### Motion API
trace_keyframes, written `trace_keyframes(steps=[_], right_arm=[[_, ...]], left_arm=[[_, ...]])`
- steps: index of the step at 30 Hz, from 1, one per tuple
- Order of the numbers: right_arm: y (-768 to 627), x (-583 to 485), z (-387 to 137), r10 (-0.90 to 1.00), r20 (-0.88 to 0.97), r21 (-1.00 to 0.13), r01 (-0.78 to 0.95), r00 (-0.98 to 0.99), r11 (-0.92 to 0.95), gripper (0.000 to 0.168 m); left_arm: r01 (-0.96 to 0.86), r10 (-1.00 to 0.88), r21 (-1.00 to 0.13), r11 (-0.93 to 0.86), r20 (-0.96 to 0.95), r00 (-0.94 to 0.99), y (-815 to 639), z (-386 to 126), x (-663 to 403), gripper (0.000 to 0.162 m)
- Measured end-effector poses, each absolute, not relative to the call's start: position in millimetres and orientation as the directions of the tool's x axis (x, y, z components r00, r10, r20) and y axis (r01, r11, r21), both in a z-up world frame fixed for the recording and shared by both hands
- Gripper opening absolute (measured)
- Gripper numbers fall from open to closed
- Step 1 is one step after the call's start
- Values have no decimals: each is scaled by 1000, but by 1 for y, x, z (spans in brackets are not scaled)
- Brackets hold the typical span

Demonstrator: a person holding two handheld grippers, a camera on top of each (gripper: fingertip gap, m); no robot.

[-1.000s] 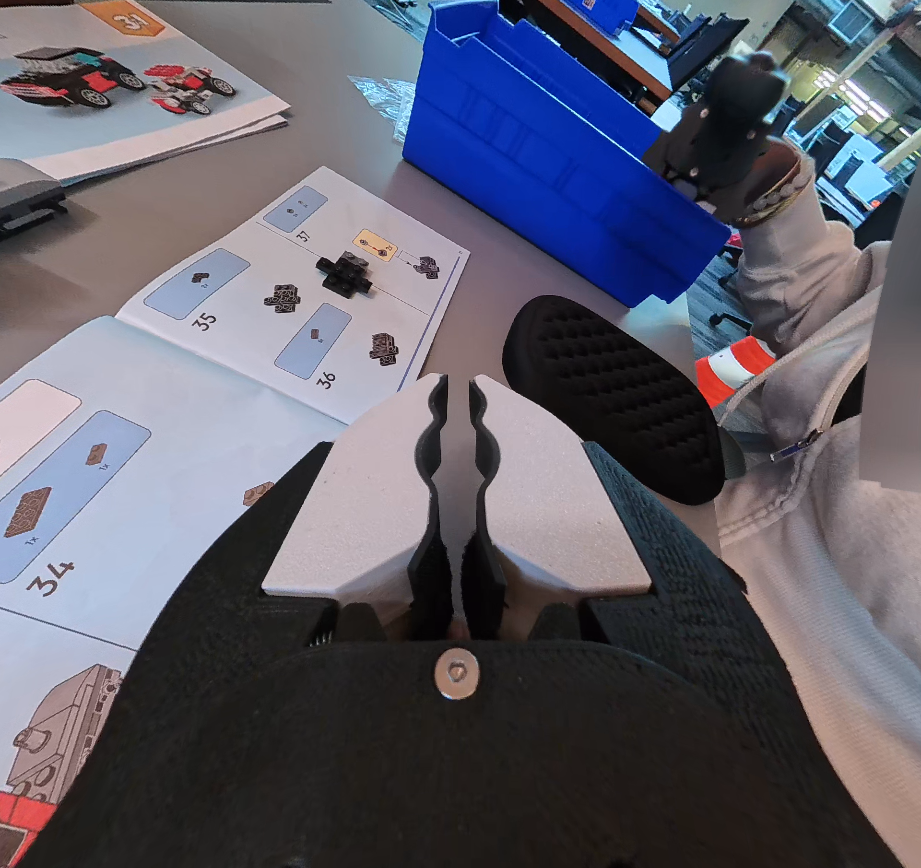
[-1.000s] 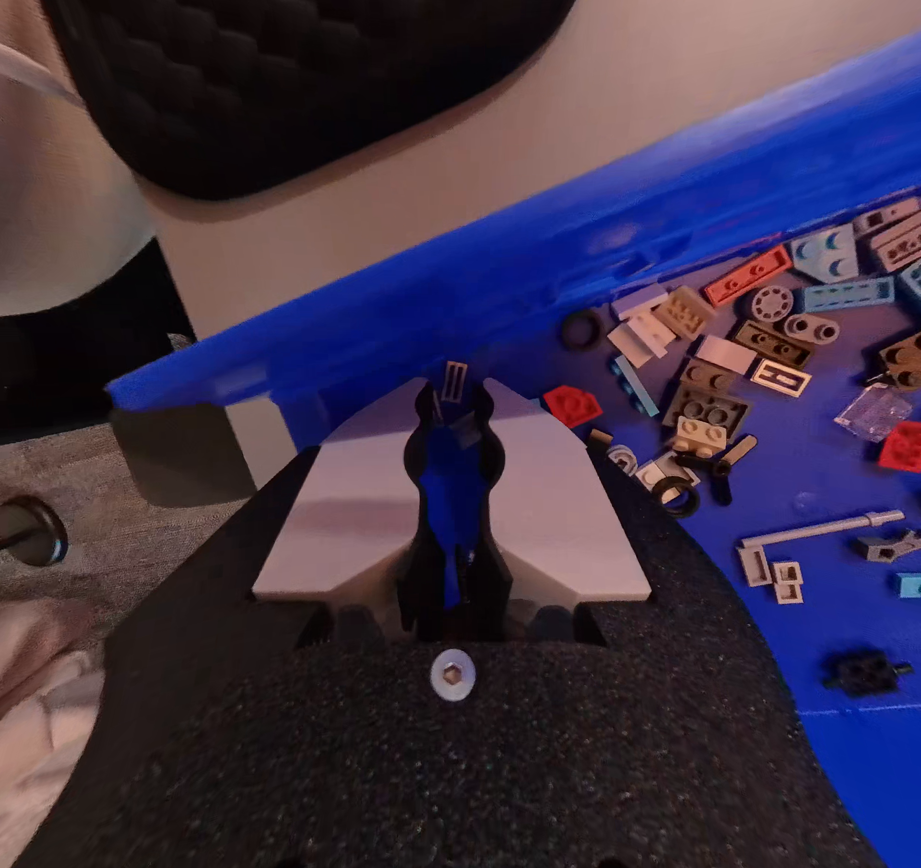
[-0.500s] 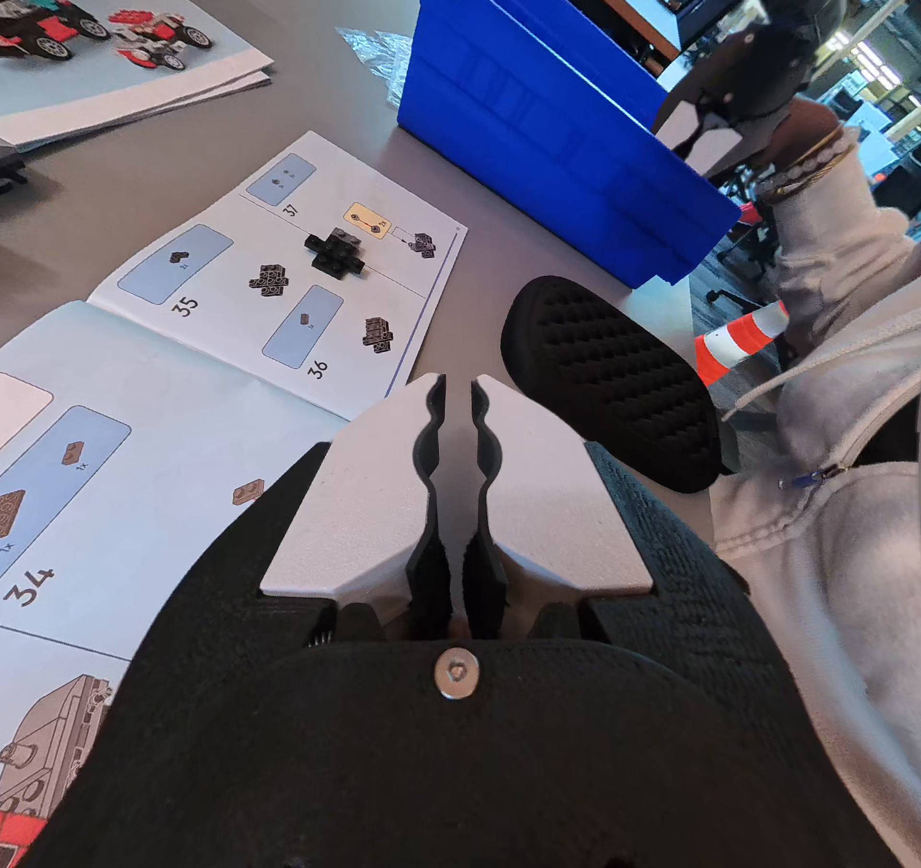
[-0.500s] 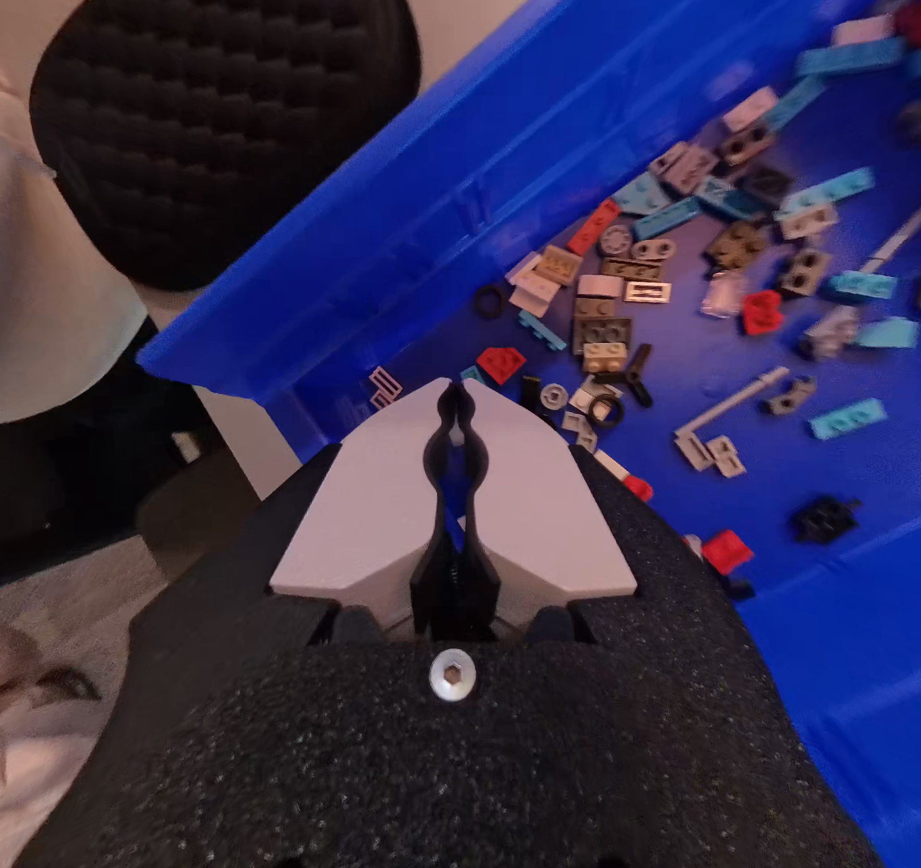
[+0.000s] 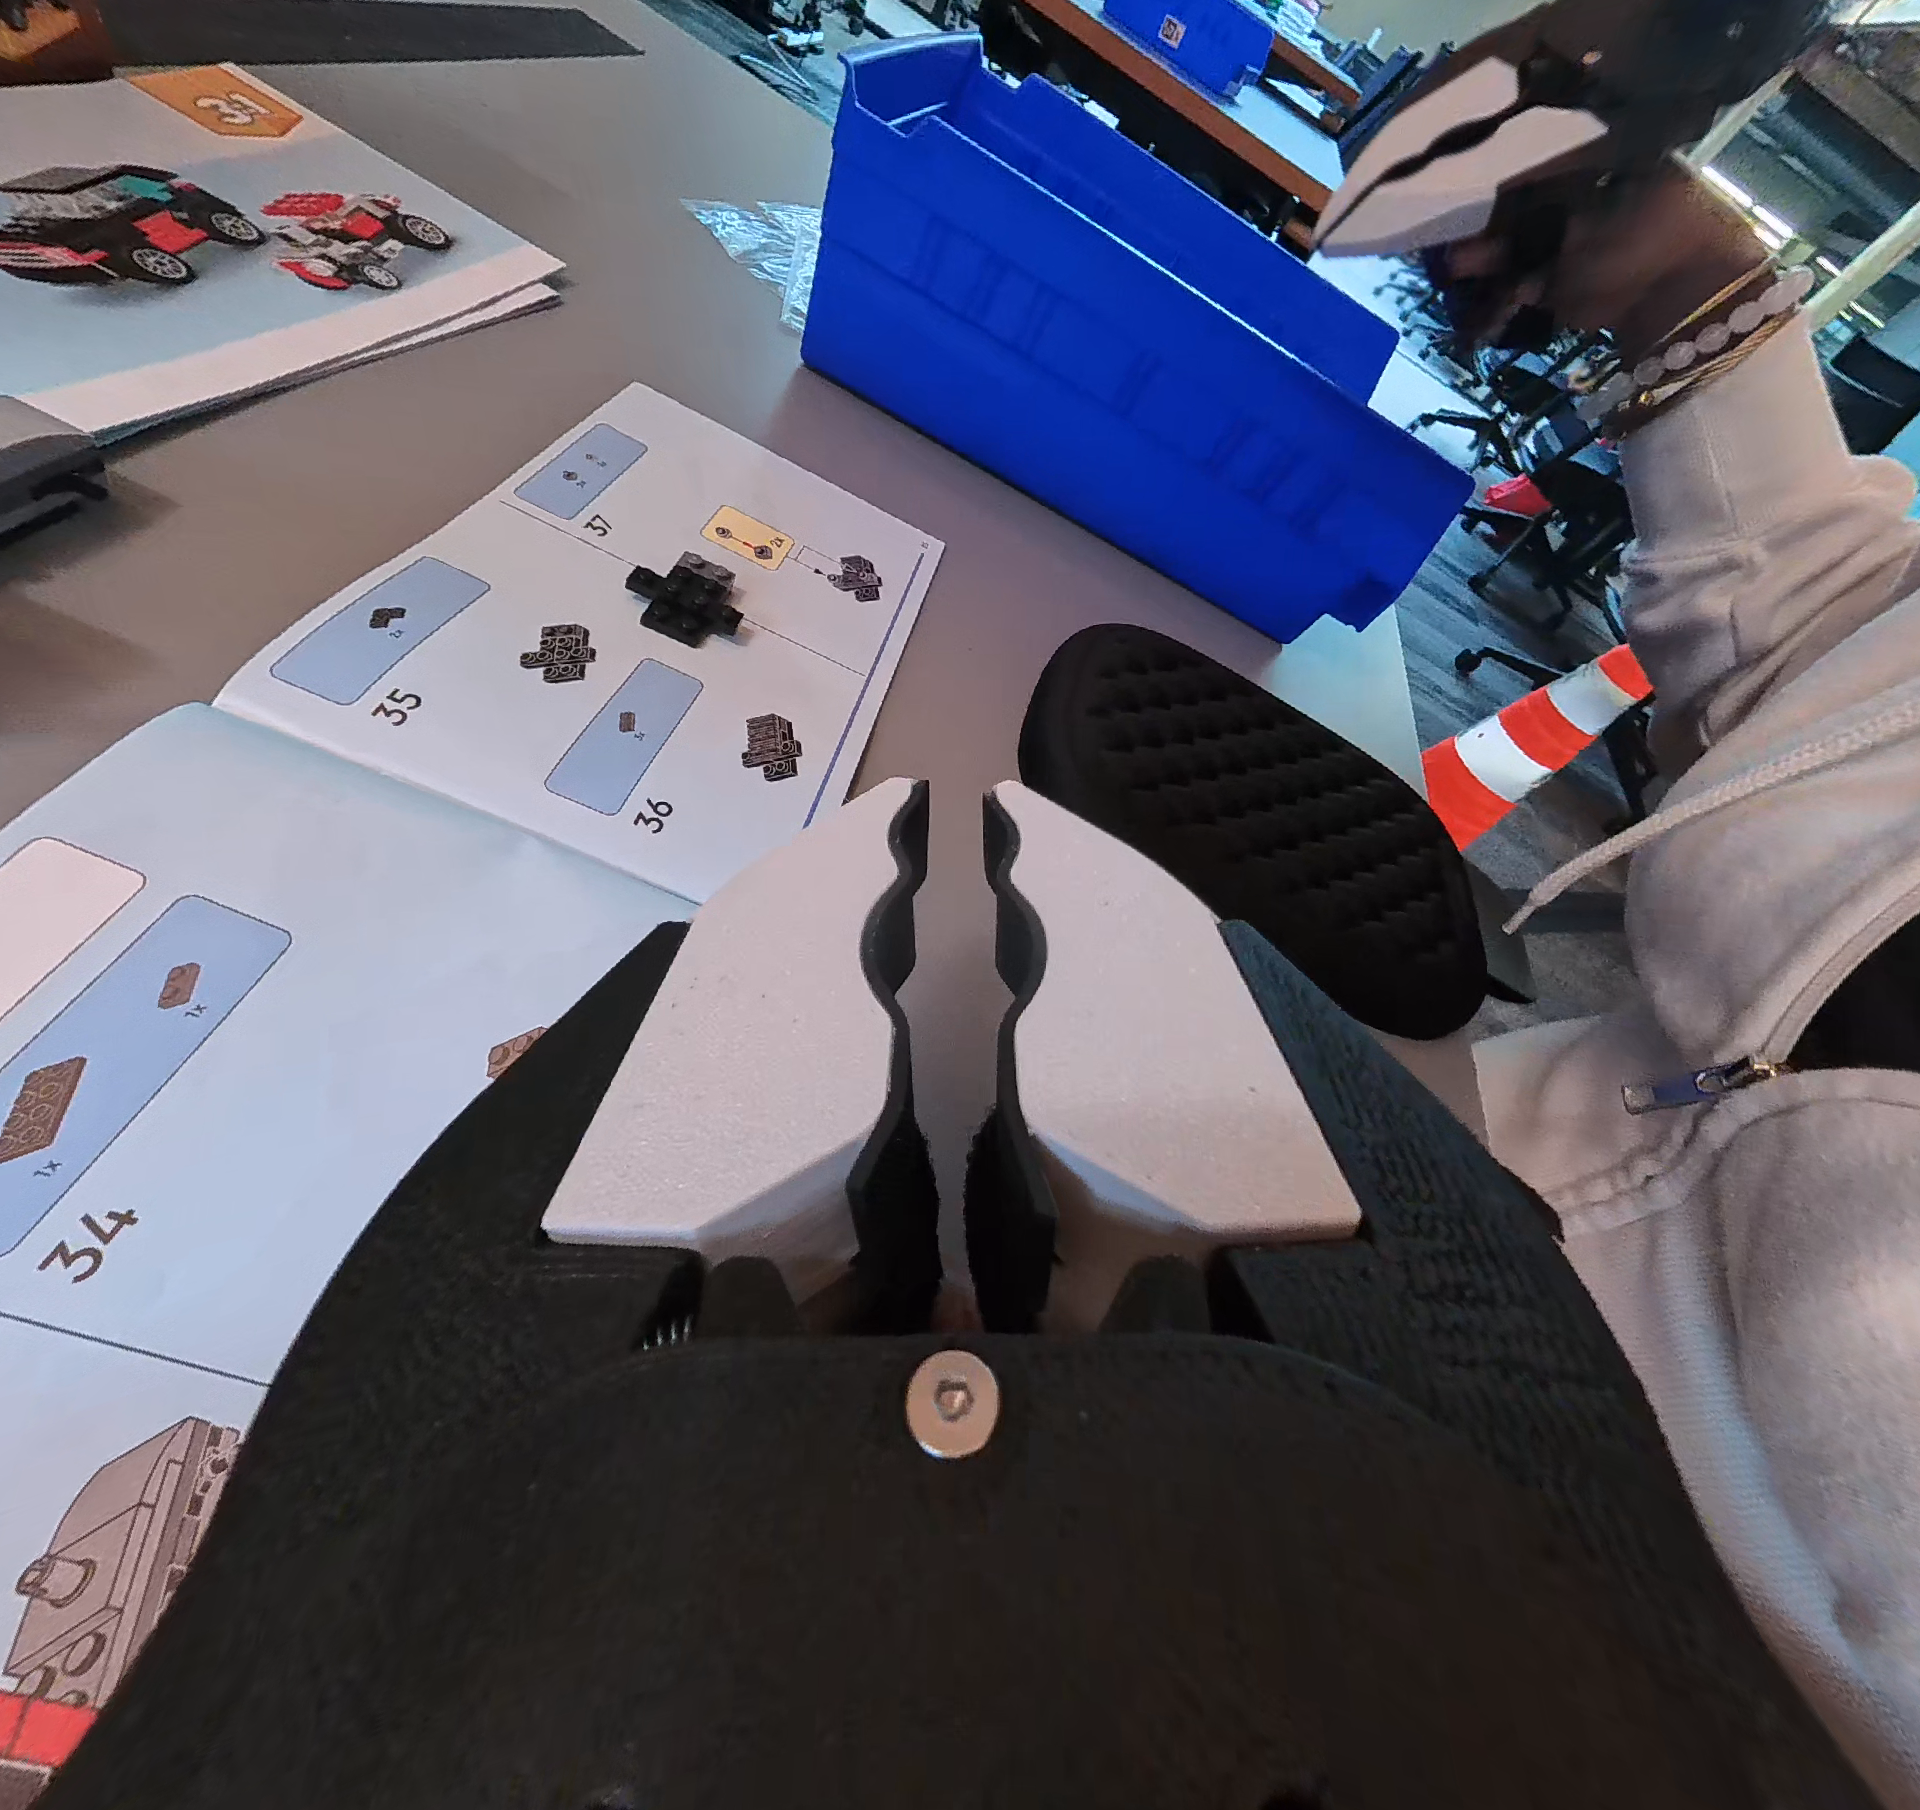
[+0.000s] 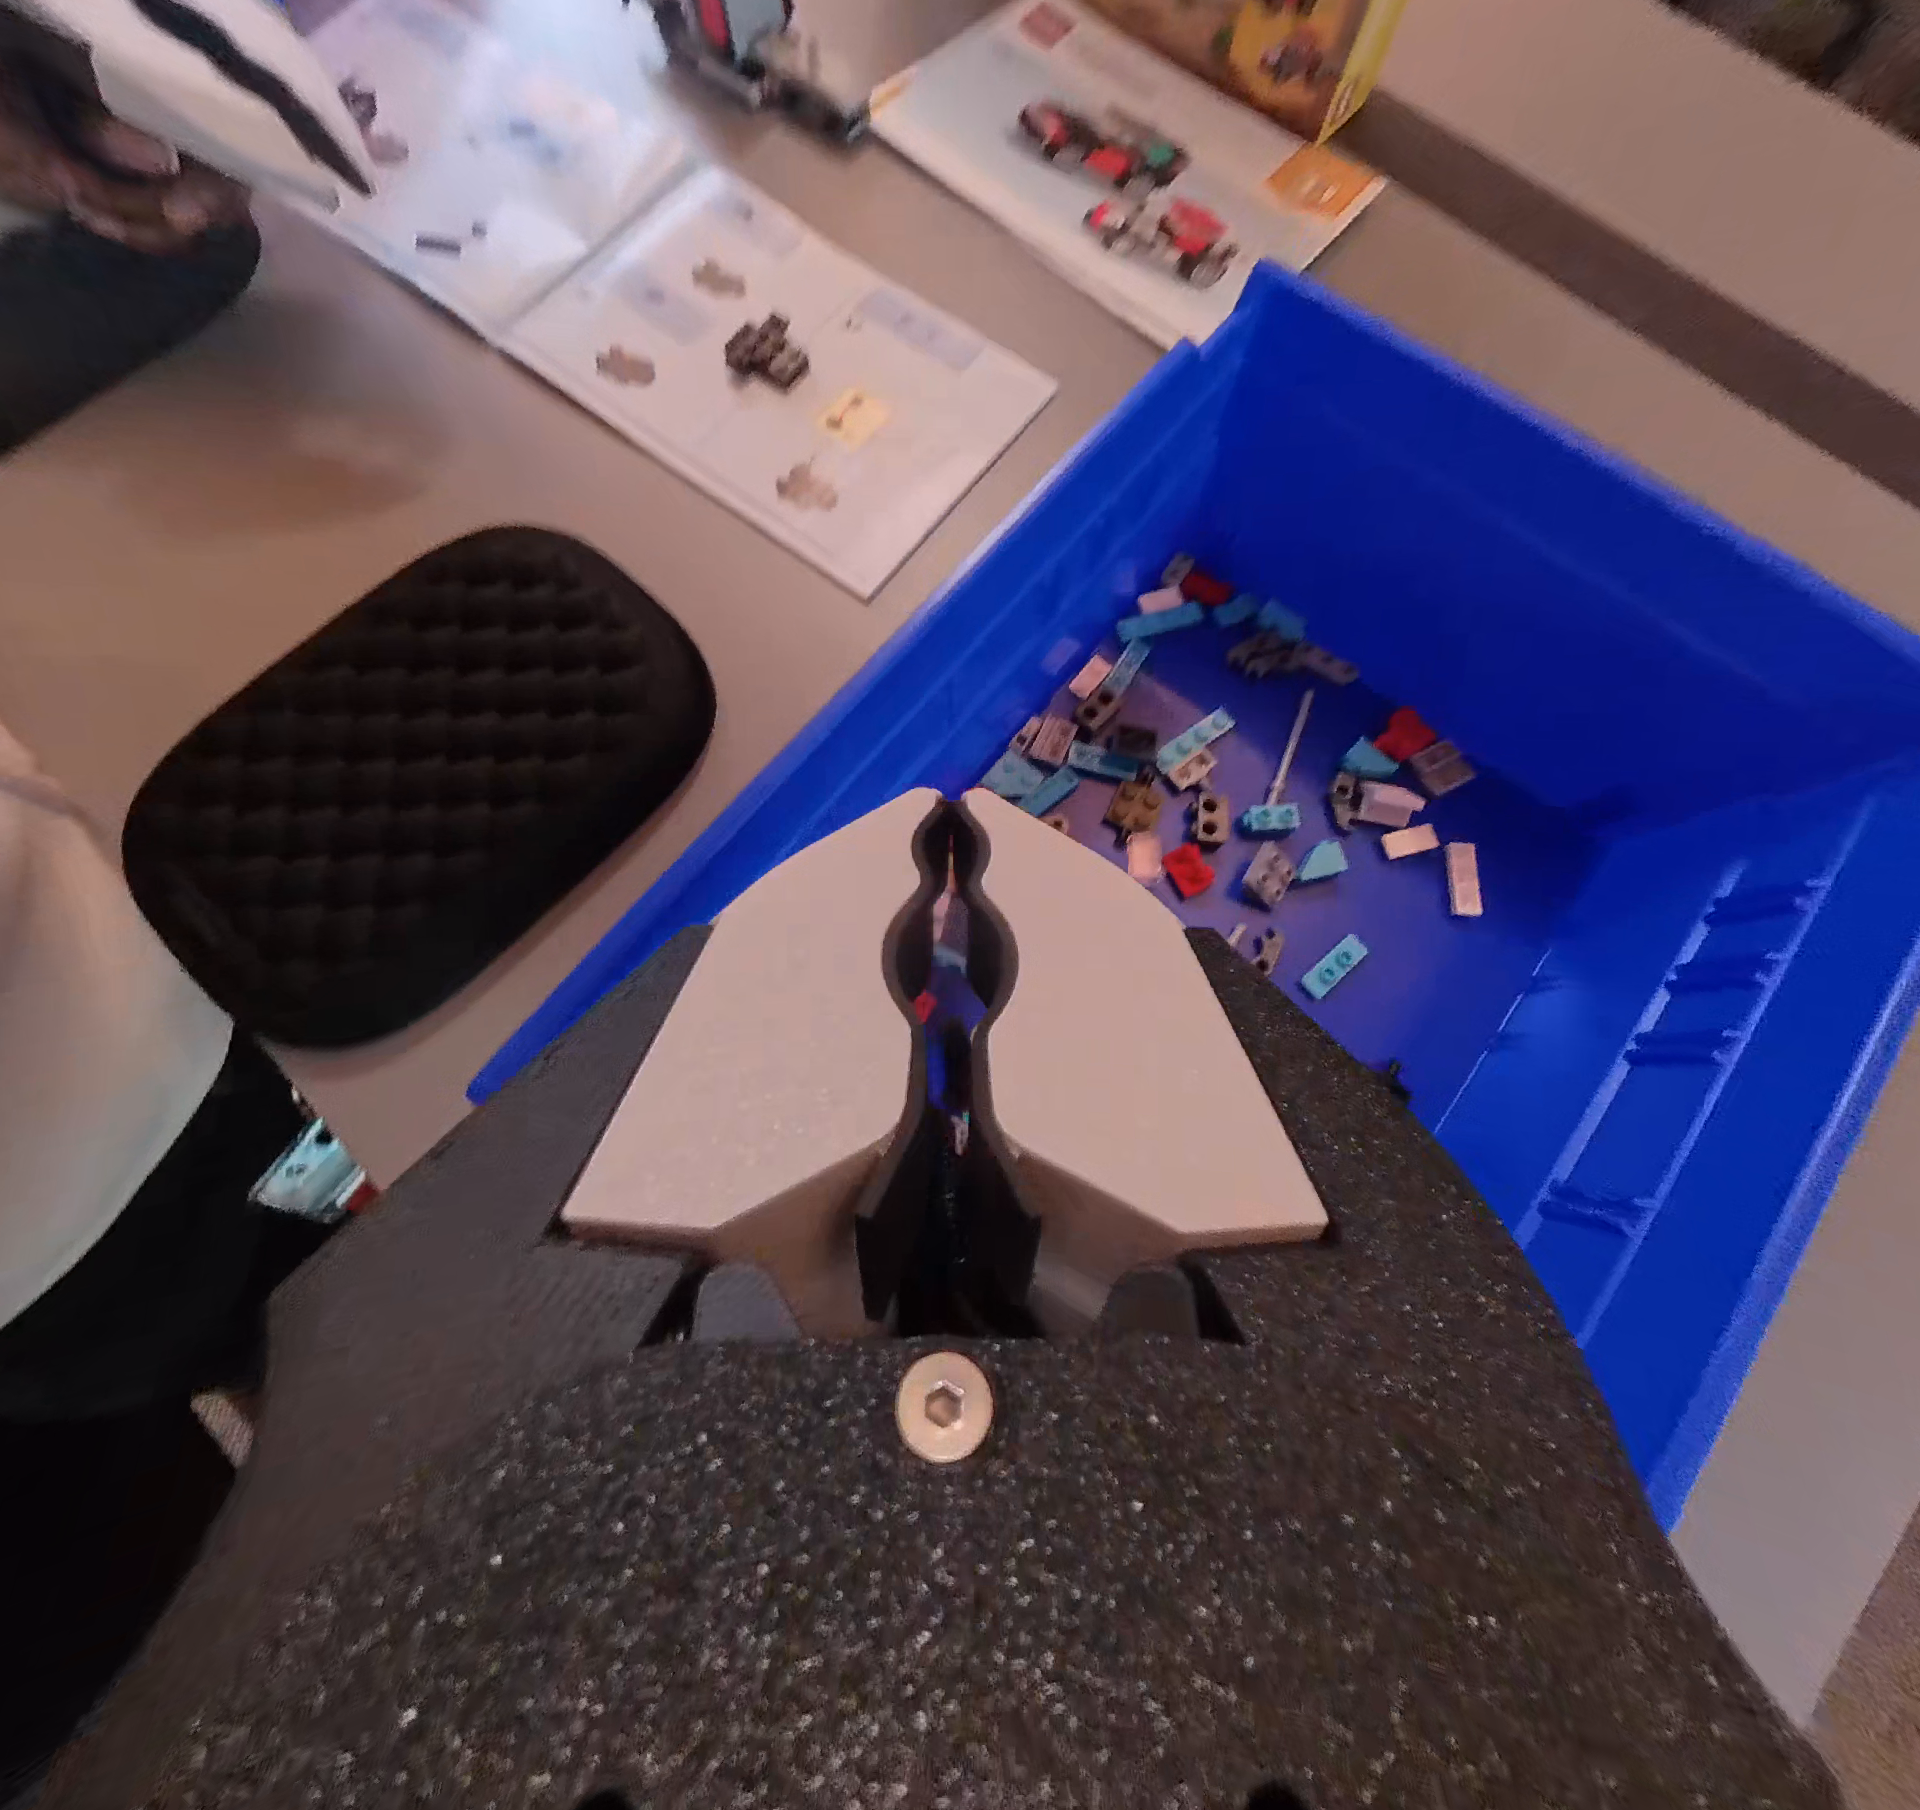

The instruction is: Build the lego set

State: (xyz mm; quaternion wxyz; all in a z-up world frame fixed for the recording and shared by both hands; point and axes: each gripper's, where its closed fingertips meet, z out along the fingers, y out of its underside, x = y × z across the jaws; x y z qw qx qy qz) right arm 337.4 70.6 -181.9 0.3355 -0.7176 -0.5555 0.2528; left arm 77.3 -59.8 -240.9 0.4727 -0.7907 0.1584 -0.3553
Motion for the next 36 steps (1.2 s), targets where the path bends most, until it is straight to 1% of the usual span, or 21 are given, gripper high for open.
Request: trace_keyframes(steps=[4, 25, 36], right_arm=[[72, 327, -175, 965, 9, -794, 589, 262, -153, 0], [72, 319, -198, 934, -65, -783, 563, 351, -266, 0], [78, 325, -202, 909, -66, -780, 547, 411, -304, 1]], left_arm=[[81, -589, -863, -499, 406, 698, -60, -241, 78, 10], [60, -589, -854, -517, 406, 699, -60, -245, 80, 12], [55, -585, -848, -527, 408, 701, -60, -247, 80, 17]])
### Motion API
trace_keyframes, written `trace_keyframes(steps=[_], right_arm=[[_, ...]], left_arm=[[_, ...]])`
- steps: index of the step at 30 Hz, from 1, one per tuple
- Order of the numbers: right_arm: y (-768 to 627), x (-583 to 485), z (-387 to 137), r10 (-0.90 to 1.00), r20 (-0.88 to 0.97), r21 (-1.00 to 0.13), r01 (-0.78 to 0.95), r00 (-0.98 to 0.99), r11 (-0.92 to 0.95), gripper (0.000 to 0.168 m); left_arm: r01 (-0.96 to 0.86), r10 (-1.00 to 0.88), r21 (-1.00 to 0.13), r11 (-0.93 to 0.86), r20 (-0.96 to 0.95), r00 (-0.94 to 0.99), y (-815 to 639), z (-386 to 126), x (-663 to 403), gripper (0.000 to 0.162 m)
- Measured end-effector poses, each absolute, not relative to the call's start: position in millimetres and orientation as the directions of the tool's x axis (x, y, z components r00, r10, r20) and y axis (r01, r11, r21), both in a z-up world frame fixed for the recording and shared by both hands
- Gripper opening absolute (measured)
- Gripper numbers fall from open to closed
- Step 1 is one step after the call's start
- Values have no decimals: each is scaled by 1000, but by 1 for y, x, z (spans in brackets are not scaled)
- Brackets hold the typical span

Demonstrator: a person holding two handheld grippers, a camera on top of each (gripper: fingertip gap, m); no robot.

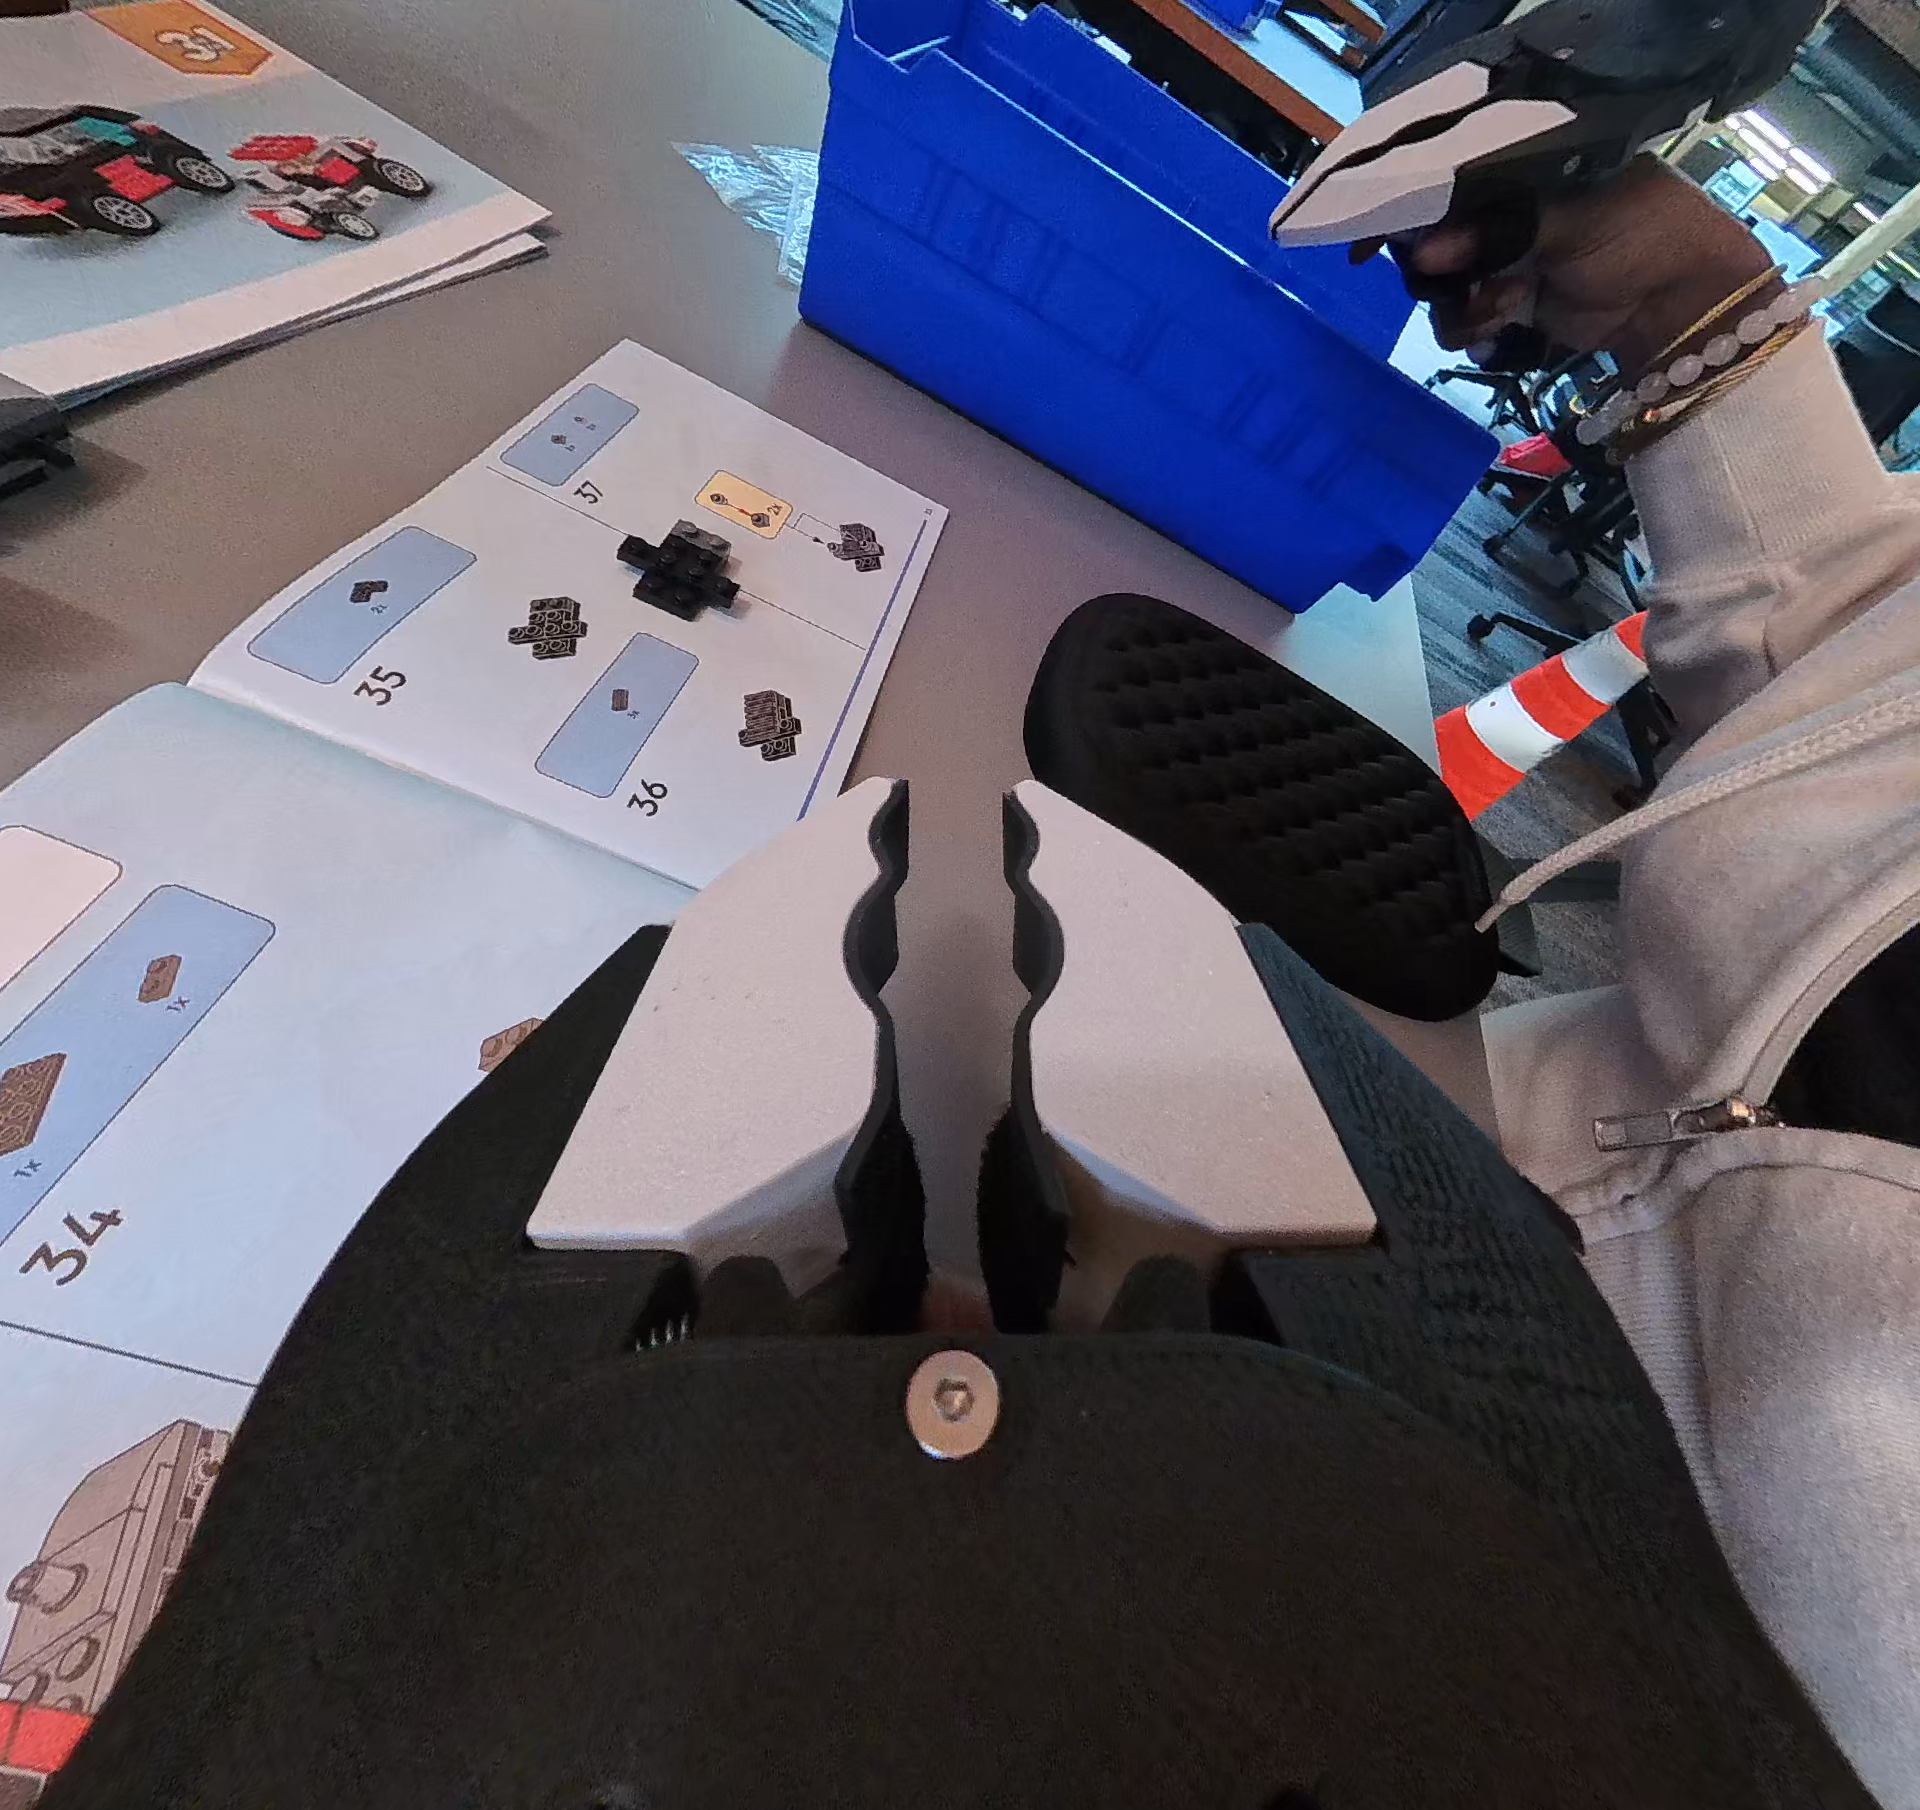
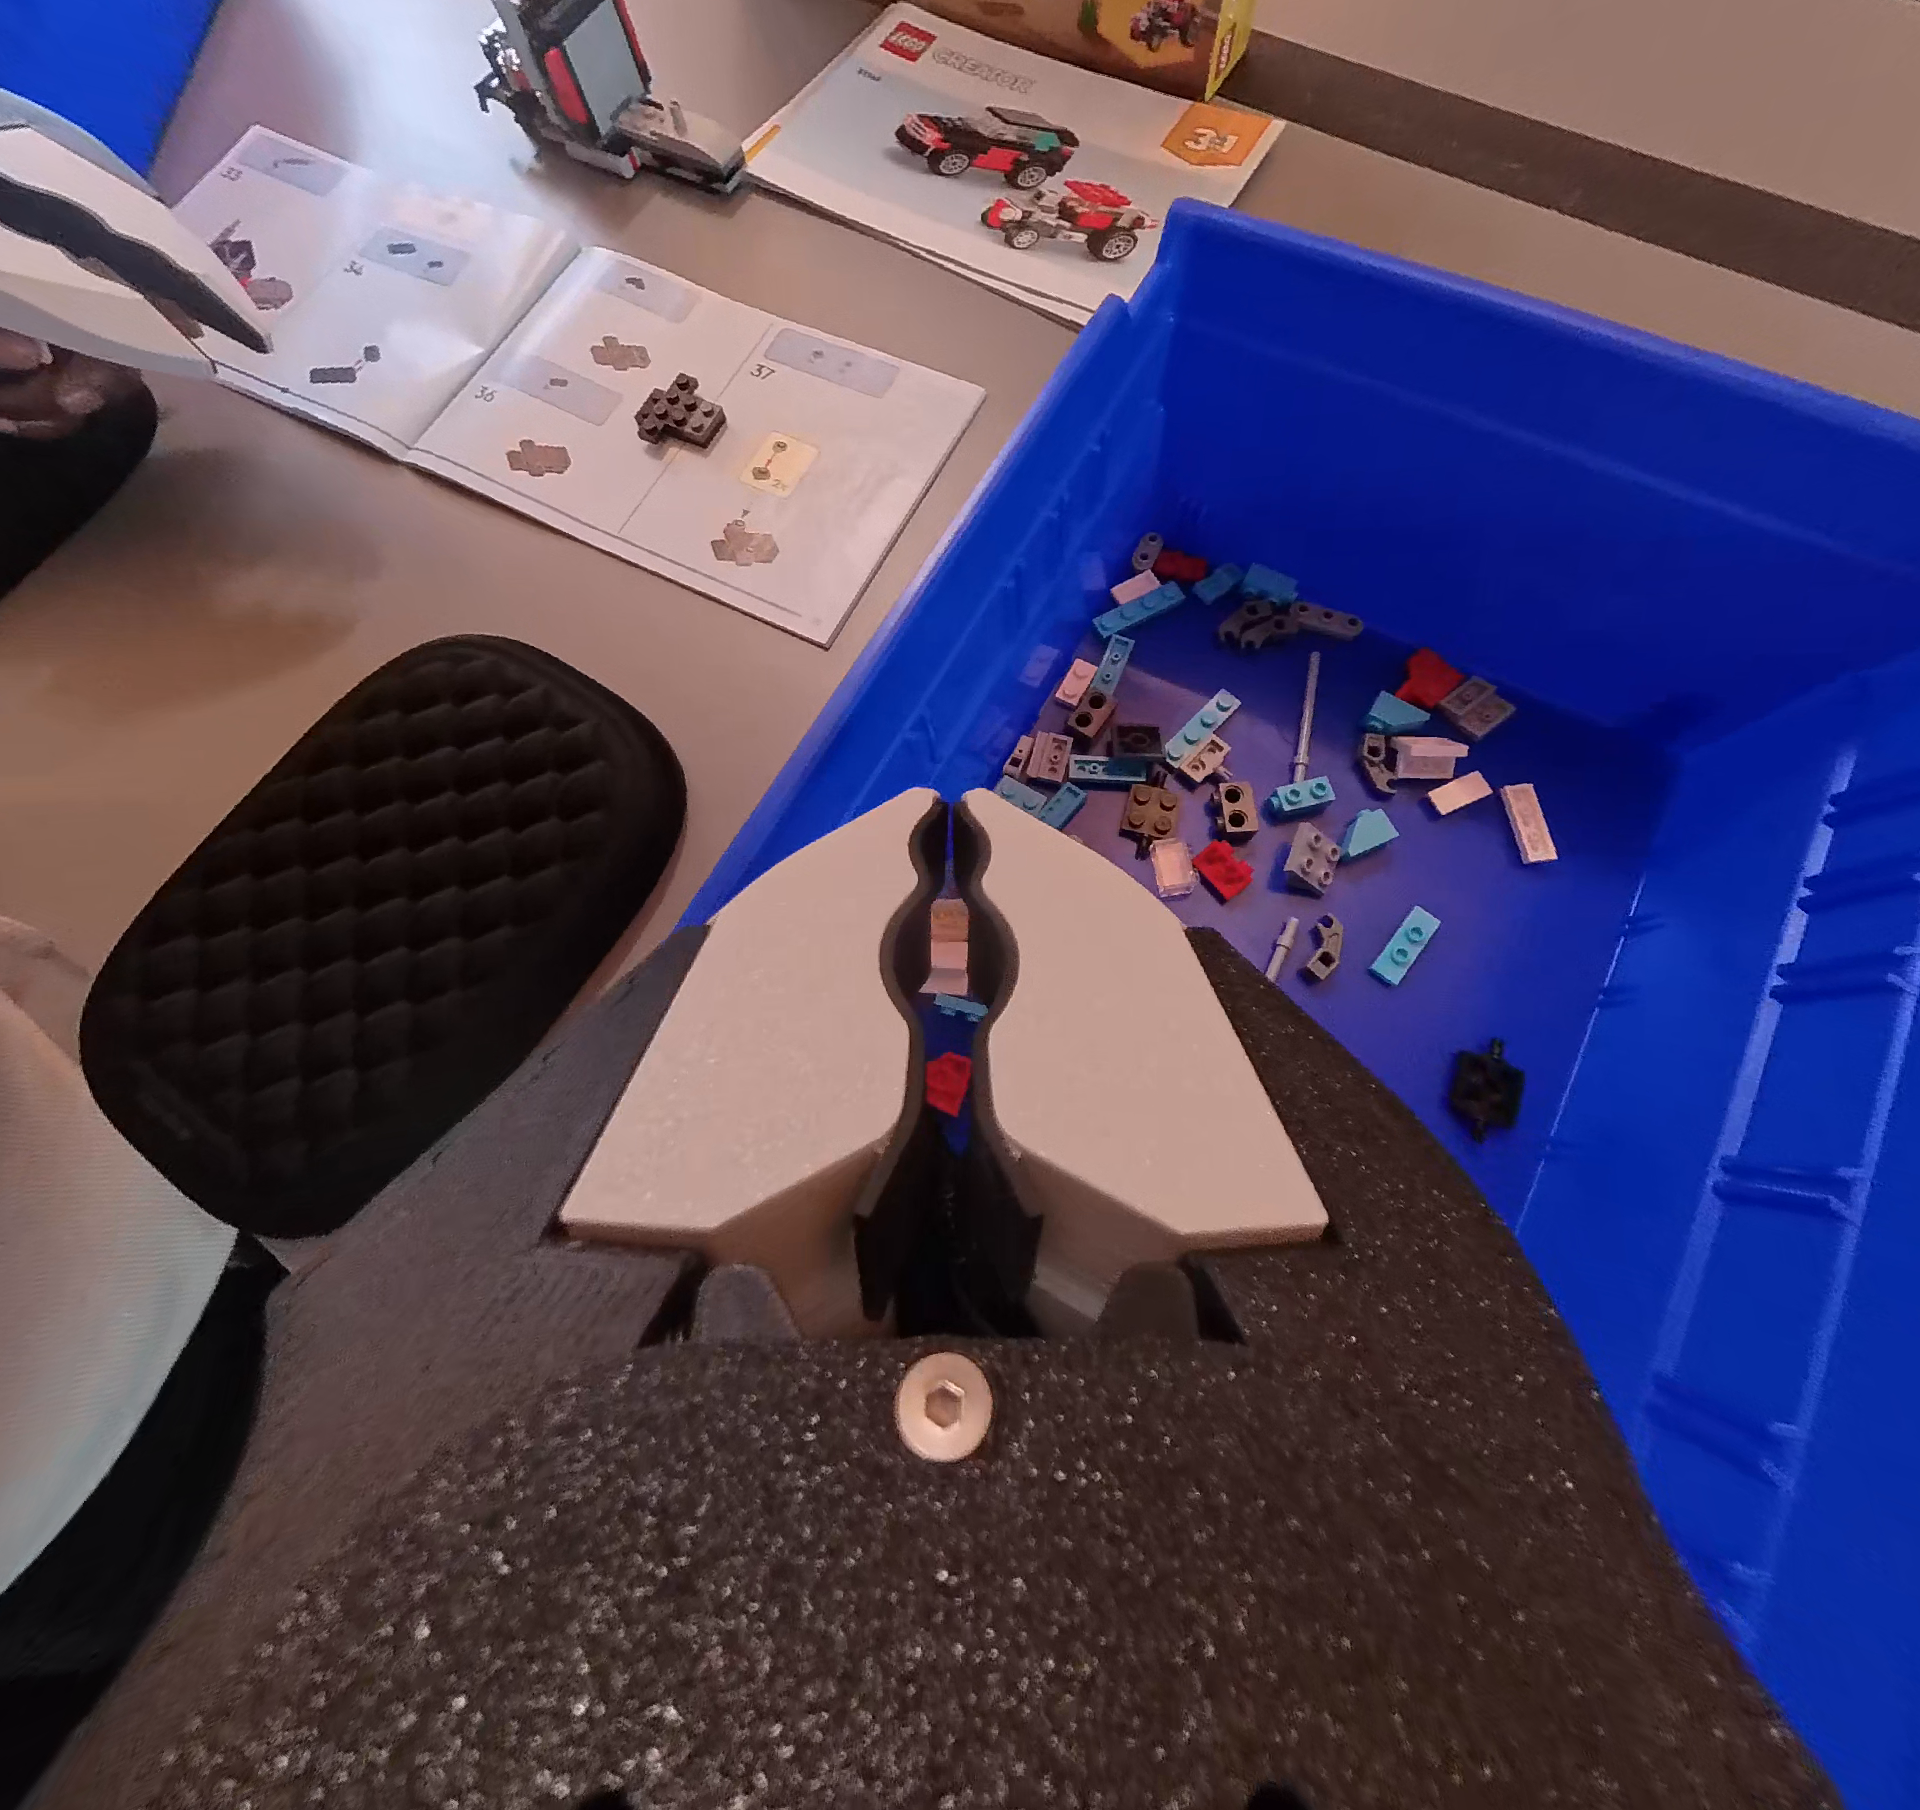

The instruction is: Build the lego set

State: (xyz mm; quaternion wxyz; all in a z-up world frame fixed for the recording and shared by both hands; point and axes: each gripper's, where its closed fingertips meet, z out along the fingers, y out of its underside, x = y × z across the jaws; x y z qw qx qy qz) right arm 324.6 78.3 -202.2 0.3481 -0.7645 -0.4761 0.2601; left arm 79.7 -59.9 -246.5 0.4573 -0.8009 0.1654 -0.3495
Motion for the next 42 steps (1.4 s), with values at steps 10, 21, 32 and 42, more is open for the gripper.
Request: trace_keyframes(steps=[10, 21, 32, 42], right_arm=[[78, 326, -206, 903, -66, -768, 556, 425, -319, 3], [90, 330, -199, 848, -4, -761, 548, 531, -347, 28], [53, 214, -158, 906, 42, -836, 511, 421, -199, 73], [24, 151, -260, 939, -122, -687, 656, 321, -313, 67]], left_arm=[[48, -586, -848, -528, 404, 702, -60, -247, 80, 19], [48, -586, -848, -528, 404, 702, -60, -247, 80, 20], [-44, -499, -796, -604, 334, 800, -37, -249, 61, 31], [-63, -469, -802, -594, 281, 837, -12, -261, 42, 37]])
